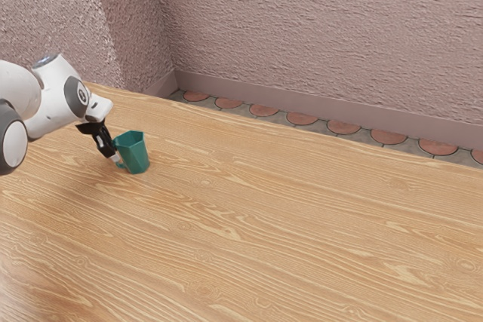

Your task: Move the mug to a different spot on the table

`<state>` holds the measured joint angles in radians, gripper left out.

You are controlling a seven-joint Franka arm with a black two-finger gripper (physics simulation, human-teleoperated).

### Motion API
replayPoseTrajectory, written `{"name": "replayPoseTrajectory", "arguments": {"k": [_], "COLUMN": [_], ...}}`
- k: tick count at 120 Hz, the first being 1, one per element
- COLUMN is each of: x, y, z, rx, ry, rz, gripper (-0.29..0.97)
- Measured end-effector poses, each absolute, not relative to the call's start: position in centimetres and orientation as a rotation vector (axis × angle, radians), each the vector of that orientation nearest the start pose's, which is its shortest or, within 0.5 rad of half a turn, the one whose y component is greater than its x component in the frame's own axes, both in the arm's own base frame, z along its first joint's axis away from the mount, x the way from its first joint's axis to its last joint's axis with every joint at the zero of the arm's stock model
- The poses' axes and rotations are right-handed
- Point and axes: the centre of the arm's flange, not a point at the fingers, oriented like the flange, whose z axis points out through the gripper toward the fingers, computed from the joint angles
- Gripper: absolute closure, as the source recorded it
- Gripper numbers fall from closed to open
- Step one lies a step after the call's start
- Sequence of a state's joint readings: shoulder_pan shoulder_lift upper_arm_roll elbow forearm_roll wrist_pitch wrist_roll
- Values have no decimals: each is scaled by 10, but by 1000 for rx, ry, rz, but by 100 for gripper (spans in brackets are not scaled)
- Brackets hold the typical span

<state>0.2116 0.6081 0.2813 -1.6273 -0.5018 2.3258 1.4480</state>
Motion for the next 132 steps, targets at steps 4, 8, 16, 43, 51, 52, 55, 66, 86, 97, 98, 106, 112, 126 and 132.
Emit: {"name": "replayPoseTrajectory", "arguments": {"k": [4,8,16,43,51,52,55,66,86,97,98,106,112,126,132], "x": [634,634,635,639,641,642,643,637,638,622,620,599,582,556,545], "y": [300,299,299,293,287,287,284,274,214,179,177,160,152,137,131], "z": [289,289,289,302,309,310,312,316,322,318,318,318,313,300,298], "rx": [-2956,-2955,-2951,-2930,-2918,-2917,-2914,-2924,-2926,-2945,-2947,-2961,-2994,-3048,-3052], "ry": [1062,1064,1070,1087,1100,1102,1106,1109,1171,1176,1174,1143,1073,897,851], "rz": [-415,-420,-427,-472,-491,-493,-501,-519,-589,-623,-626,-660,-715,-841,-871], "gripper": [53,55,57,63,65,65,66,69,73,74,74,74,74,73,73]}}
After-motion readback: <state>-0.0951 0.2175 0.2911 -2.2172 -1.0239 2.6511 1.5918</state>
